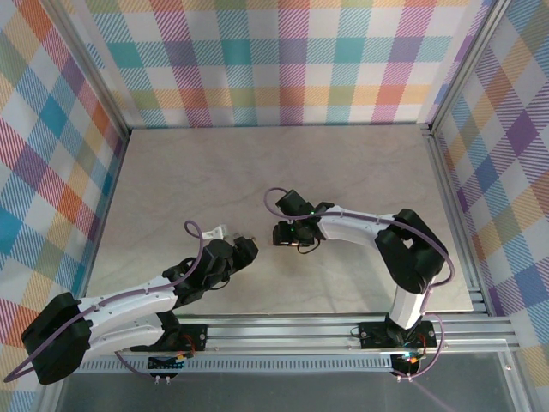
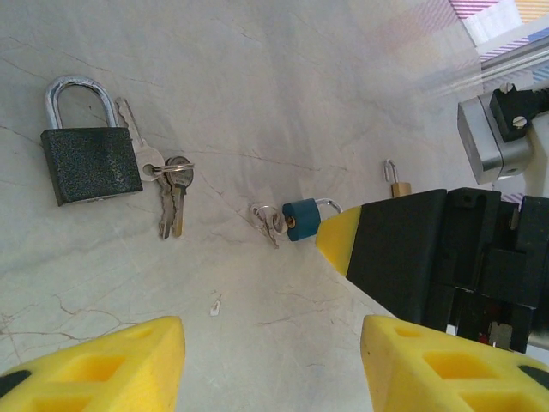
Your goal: Lock with the key
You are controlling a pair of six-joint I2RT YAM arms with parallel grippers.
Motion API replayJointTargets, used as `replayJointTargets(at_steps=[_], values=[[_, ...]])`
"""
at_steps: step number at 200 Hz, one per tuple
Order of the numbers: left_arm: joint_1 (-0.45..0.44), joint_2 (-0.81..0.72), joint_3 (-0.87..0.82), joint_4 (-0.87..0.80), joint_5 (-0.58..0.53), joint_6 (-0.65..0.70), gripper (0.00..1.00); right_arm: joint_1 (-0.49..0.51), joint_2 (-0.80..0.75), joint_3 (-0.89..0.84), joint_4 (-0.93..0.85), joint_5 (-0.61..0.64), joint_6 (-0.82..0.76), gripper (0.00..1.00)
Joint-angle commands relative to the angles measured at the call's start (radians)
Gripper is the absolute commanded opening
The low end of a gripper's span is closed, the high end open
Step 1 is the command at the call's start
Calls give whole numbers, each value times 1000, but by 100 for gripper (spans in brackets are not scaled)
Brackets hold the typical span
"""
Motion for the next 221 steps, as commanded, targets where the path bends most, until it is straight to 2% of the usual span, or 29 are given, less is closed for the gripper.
replayJointTargets(at_steps=[1,29,77,128,221], values=[[-15,-7,17,-11,-21,15,57,-26,3,-23,46,-44,91,51],[-14,-7,16,-9,-21,14,57,-55,14,-51,91,-72,143,46],[-14,3,13,0,-23,12,57,-67,6,-58,108,-50,139,38],[-14,10,13,8,-21,10,57,-67,7,-73,133,-59,156,37],[-14,7,10,5,-21,10,57,-68,42,-56,151,-70,158,25]])
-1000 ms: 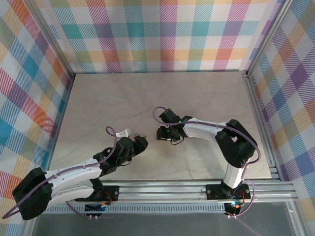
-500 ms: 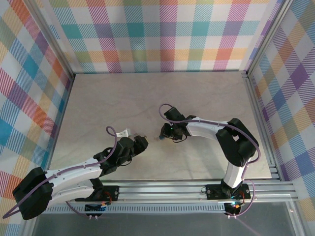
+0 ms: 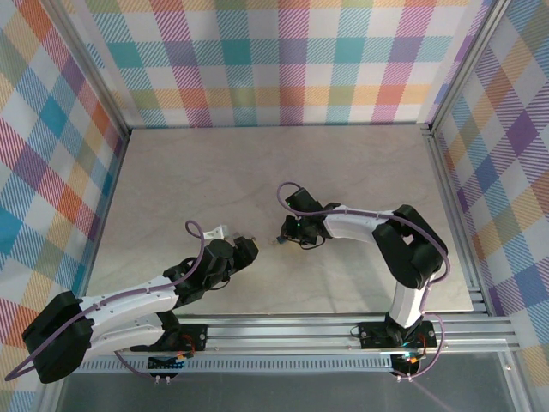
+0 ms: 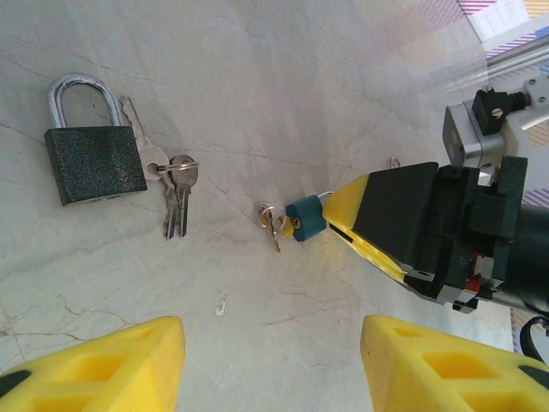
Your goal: Lock with the key
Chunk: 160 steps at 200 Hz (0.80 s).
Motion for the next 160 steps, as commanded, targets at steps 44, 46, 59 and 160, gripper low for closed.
replayJointTargets(at_steps=[44,46,59,160], values=[[-14,-3,7,6,-19,4,57,-2,30,8,34,-10,-7,21],[-14,-3,5,6,-20,3,57,-2,31,7,36,-10,-7,21],[-14,-2,4,7,-19,2,57,-2,30,3,51,-11,-11,20],[-14,10,5,15,-14,2,57,-10,43,-16,150,-1,-83,20]])
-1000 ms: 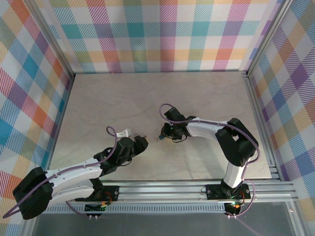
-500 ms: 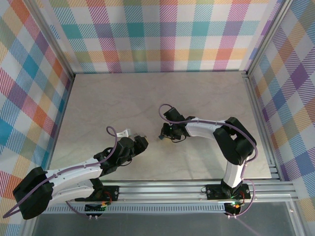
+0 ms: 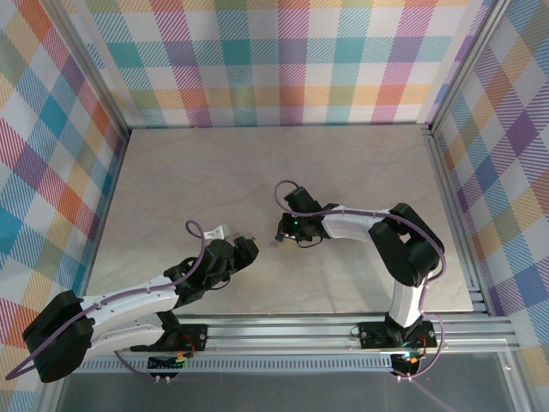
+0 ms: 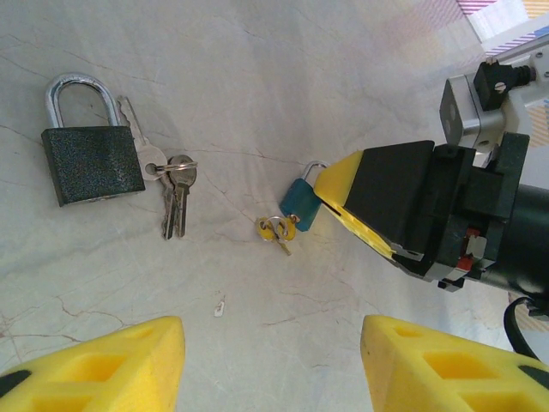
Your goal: Lock with the key
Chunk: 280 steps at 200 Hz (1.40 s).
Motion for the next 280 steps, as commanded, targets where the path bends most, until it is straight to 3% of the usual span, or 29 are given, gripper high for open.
replayJointTargets(at_steps=[1,79,181,235,280], values=[[-14,5,5,8,-14,3,57,-9,16,-16,43,6,-38,20],[-14,17,10,16,-7,3,57,-15,22,5,50,42,-89,19],[-14,36,-2,59,17,7,57,-17,-4,-50,131,34,-130,2],[-15,22,-10,139,60,63,58,-17,-140,-167,288,-70,-180,0],[-8,-35,-7,206,95,197,59,-18,-271,-245,367,-204,-230,0]])
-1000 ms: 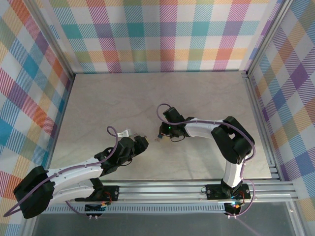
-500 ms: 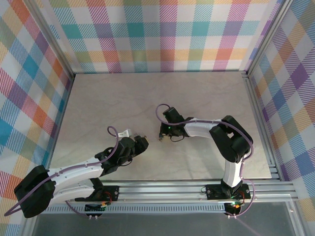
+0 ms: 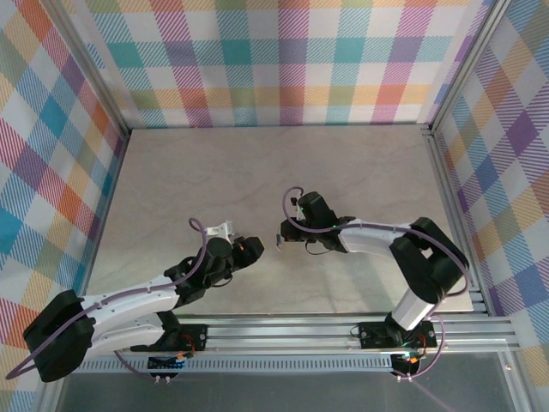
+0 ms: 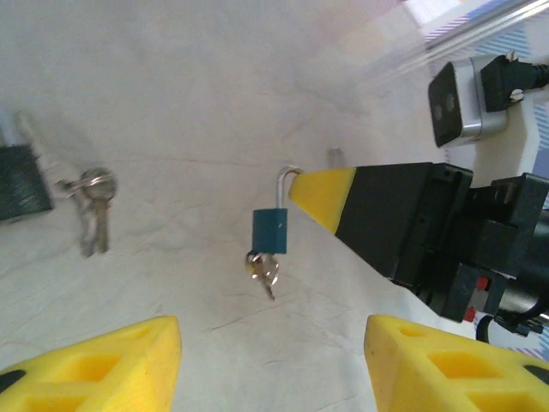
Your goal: Lock with the key
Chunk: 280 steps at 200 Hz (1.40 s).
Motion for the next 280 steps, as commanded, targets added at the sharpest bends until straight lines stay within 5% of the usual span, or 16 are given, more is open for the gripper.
replayJointTargets(at_steps=[1,68,110,236,280], values=[[-6,-30,-7,86,30,109,59,-5,-74,-28,98,-109,-48,0],[67,-17,-19,302,266,177,52,-6,-200,-75,150,-376,-90,0],[103,-46,1,284,290,175,49,-7,-248,-104,162,-472,-118,0],[120,24,-10,449,451,122,29,-6,-251,-97,166,-533,-132,0],[119,-2,-37,427,470,118,30,-7,-262,-89,159,-515,-120,0]])
